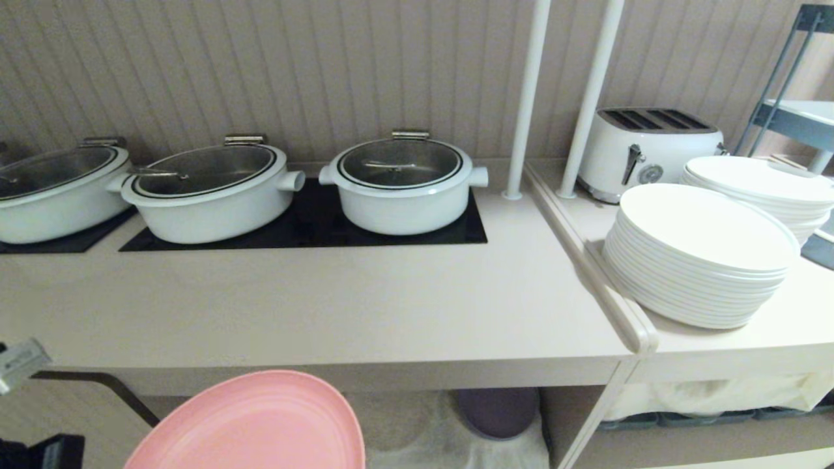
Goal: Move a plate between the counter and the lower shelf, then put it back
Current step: Put the plate in the cupboard
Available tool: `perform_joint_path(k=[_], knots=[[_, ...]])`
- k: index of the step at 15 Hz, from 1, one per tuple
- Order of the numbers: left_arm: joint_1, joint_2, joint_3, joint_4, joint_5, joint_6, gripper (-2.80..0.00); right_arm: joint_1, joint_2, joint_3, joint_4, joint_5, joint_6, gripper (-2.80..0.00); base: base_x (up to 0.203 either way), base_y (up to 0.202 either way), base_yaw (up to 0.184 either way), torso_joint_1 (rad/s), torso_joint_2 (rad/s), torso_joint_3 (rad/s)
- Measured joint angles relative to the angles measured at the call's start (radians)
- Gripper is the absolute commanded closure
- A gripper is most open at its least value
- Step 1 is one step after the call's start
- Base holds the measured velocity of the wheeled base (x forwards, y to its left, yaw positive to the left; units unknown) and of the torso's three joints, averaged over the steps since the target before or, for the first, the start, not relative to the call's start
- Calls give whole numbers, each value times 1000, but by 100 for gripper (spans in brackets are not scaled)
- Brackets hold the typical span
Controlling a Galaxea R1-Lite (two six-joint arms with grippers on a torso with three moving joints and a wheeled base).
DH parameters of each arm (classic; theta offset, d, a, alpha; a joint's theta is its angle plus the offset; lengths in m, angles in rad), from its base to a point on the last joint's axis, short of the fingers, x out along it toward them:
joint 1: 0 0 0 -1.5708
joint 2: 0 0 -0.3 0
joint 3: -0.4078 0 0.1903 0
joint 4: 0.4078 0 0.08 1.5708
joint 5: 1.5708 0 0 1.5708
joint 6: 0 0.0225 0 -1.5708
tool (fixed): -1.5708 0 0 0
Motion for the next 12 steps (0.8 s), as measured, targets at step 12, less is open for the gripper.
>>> perform_joint_path(k=[12], knots=[[-43, -95, 131, -14, -9, 1, 0, 0, 0, 0, 0, 0, 0, 0, 0, 0, 0, 0, 0, 0]])
